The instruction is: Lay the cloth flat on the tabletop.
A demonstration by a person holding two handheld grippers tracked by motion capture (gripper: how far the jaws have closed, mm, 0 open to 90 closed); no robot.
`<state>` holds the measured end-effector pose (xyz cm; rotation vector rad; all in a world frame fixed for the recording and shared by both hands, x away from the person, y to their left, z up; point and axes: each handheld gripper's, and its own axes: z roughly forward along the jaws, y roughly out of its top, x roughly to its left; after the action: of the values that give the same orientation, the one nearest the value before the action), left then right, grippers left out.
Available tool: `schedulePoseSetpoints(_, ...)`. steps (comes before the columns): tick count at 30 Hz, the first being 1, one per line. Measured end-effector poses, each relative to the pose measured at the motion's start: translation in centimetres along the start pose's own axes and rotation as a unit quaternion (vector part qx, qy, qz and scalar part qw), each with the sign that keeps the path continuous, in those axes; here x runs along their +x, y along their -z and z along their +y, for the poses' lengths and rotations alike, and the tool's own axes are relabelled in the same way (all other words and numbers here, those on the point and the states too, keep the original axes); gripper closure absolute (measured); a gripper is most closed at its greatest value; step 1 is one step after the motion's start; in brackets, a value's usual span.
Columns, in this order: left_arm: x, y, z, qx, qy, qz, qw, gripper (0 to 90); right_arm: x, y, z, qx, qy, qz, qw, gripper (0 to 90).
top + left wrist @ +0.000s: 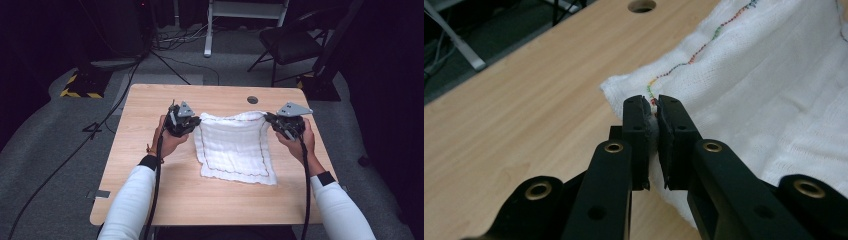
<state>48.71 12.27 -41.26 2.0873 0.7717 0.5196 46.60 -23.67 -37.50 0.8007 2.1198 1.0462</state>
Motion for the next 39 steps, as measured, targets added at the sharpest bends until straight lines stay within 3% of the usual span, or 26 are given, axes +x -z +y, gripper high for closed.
schedulePoseSetpoints(2, 0.2, -0.4, 0.6, -0.006, 0.001, 0.015, 0.9999, 83.1, -0.6, -0.4, 0.6, -0.001, -0.002, -0.010, 0.9999, 86.3)
schedulePoseSetpoints(5, 0.6, -1.7, 0.8, -0.004, 0.021, 0.038, 0.9991, 81.7, -1.4, -1.5, 1.2, 0.008, -0.007, -0.027, 0.9996, 86.0)
schedulePoseSetpoints(6, 0.8, -2.3, 0.7, 0.007, 0.038, 0.057, 0.9976, 62.6, -1.9, -2.7, 1.2, 0.028, -0.012, -0.049, 0.9983, 76.5)
schedulePoseSetpoints(7, 0.9, -3.0, 0.5, 0.016, 0.056, 0.062, 0.9964, 62.6, -1.9, -2.7, 1.2, 0.028, -0.012, -0.049, 0.9983, 76.5)
schedulePoseSetpoints(9, 0.6, -4.0, 0.0, 0.030, 0.072, 0.054, 0.9955, 45.5, -2.4, -4.0, 0.8, 0.045, -0.022, -0.066, 0.9965, 63.8)
schedulePoseSetpoints(11, -0.2, -4.8, -0.8, 0.050, 0.061, 0.041, 0.9961, 33.4, -2.7, -4.8, 0.1, 0.059, -0.032, -0.068, 0.9954, 58.1)
schedulePoseSetpoints(14, -1.6, -5.1, -2.0, 0.081, 0.034, 0.012, 0.9960, 27.0, -2.5, -4.9, -1.5, 0.069, -0.043, -0.039, 0.9959, 53.8)
schedulePoseSetpoints(17, -2.8, -4.4, -3.2, 0.096, 0.008, -0.012, 0.9953, 25.9, -1.7, -4.6, -3.7, 0.085, -0.034, -0.009, 0.9958, 51.2)
schedulePoseSetpoints(19, -4.1, -3.7, -4.3, 0.111, -0.006, -0.037, 0.9931, 25.7, -0.9, -3.7, -5.9, 0.095, -0.032, 0.022, 0.9947, 49.1)
schedulePoseSetpoints(20, -4.1, -3.7, -4.3, 0.111, -0.006, -0.037, 0.9931, 25.7, -0.9, -3.7, -5.9, 0.095, -0.032, 0.022, 0.9947, 49.1)
schedulePoseSetpoints(22, -4.8, -3.4, -4.9, 0.121, -0.012, -0.048, 0.9915, 25.8, -0.5, -3.1, -7.3, 0.099, -0.037, 0.053, 0.9930, 47.7)
schedulePoseSetpoints(26, -5.7, -3.7, -5.8, 0.149, -0.017, -0.045, 0.9876, 28.9, 0.6, -2.1, -9.6, 0.120, -0.032, 0.076, 0.9894, 45.3)
schedulePoseSetpoints(31, -5.5, -3.5, -6.2, 0.153, 0.003, -0.065, 0.9861, 34.7, 1.8, -1.0, -11.3, 0.144, -0.020, 0.091, 0.9852, 44.3)
schedulePoseSetpoints(33, -5.7, -3.2, -6.3, 0.154, 0.001, -0.069, 0.9856, 36.1, 2.3, -0.8, -11.9, 0.162, -0.008, 0.091, 0.9827, 45.8)
schedulePoseSetpoints(34, -5.8, -3.0, -6.4, 0.154, -0.002, -0.068, 0.9857, 36.1, 2.6, -0.3, -12.3, 0.155, -0.014, 0.089, 0.9838, 47.5)
schedulePoseSetpoints(37, -6.4, -2.3, -6.9, 0.155, -0.001, -0.074, 0.9852, 36.1, 2.7, 0.3, -12.4, 0.160, -0.009, 0.088, 0.9832, 47.5)
schedulePoseSetpoints(39, -6.7, -1.8, -7.3, 0.155, -0.003, -0.081, 0.9847, 36.0, 3.0, 0.8, -12.7, 0.158, -0.020, 0.092, 0.9828, 48.5)
